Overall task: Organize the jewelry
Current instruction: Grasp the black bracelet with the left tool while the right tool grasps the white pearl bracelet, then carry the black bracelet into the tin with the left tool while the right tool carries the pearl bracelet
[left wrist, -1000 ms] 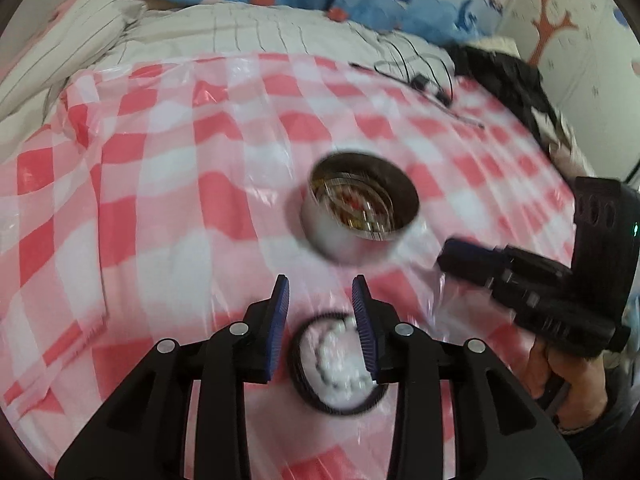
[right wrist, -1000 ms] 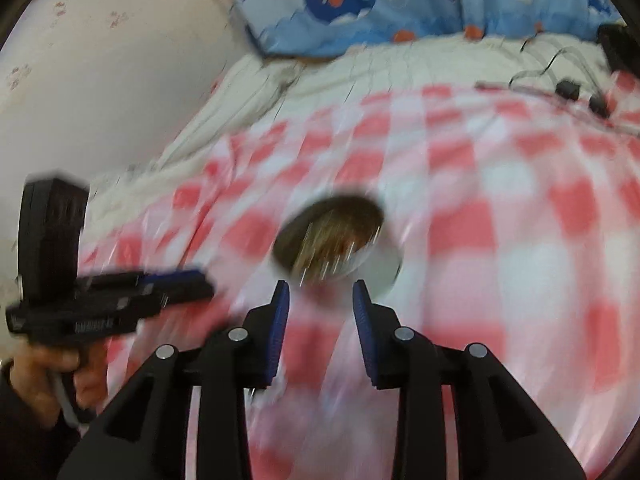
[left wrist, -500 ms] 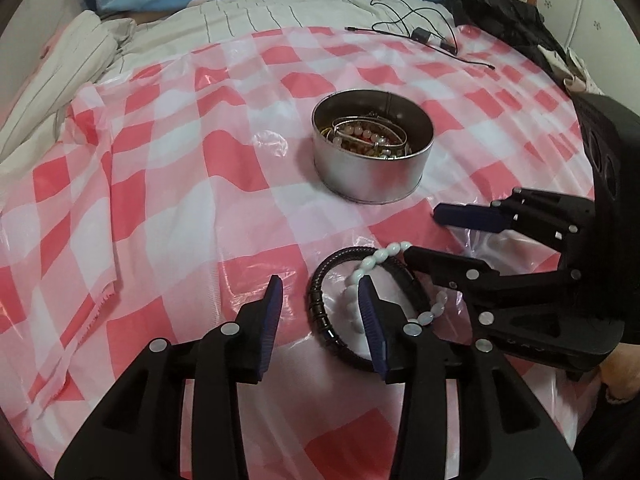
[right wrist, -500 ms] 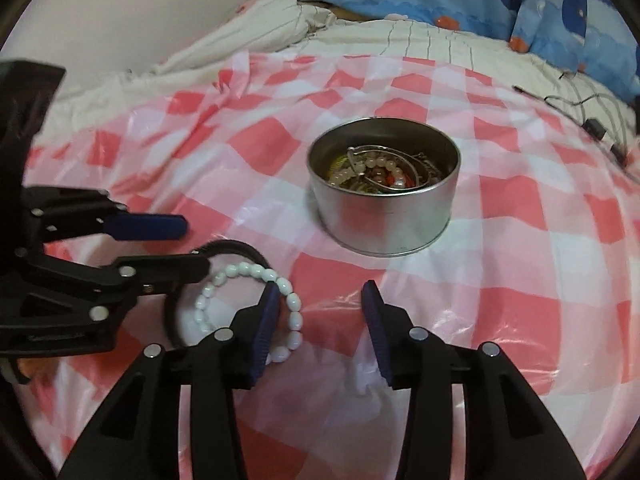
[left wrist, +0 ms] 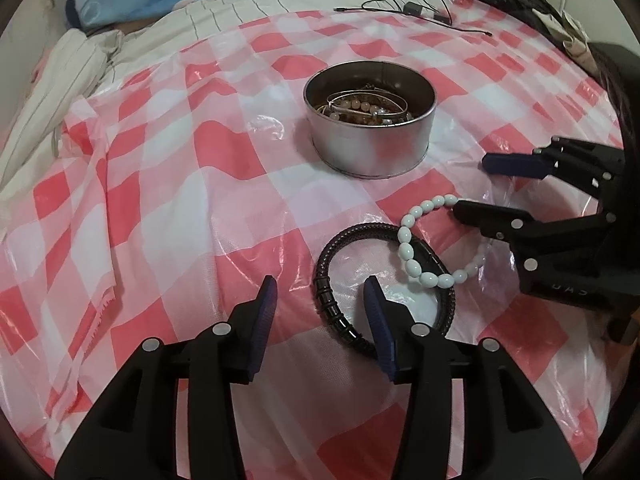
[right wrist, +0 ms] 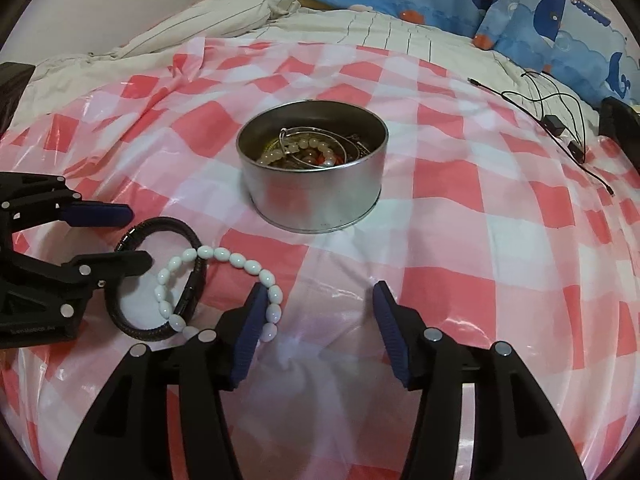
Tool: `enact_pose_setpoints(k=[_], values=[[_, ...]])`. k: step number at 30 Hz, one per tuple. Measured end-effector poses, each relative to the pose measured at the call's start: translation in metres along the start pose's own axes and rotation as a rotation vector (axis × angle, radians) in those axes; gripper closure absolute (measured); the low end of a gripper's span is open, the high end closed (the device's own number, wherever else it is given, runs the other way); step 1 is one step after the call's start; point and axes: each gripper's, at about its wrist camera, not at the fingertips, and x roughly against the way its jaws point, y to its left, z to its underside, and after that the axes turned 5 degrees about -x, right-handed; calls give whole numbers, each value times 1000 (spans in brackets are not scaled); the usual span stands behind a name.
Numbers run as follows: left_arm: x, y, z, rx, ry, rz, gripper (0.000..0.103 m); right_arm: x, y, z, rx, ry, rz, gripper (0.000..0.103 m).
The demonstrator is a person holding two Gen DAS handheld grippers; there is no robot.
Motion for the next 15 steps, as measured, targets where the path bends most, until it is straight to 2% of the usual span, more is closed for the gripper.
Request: enact_pose_setpoints(k=[4, 5, 6, 7, 8, 9, 10, 11, 15], values=[[0, -12, -1, -75, -16, -56, 60, -2, 18, 2, 85, -4, -5, 50], [0, -15, -1, -96, -17, -69, 61, -2, 22, 2, 103, -1, -9, 54], [-1, -20, -1, -130, -22, -86, 68, -3, 23, 3, 105, 5, -24, 58], [-2, -23, -1, -148, -21, -79, 81, -3, 22, 3, 95, 18, -55, 72], [-4, -27, -1, -163, -17, -75, 85, -4, 21, 4, 84, 25, -67, 91], [-3, -29, -2, -165, -17, -70, 91, -3, 16, 4, 52, 33, -103, 95], [-3, -28, -3, -152, -16, -44, 95, -2, 5, 3, -31, 43, -207, 95], [-1, -24, -4, -114, -19, 12, 95, -2, -6, 2, -111, 45, -299, 95], [12, -3, -8, 20, -73, 147, 95, 7, -39, 1, -315, -3, -515, 95]])
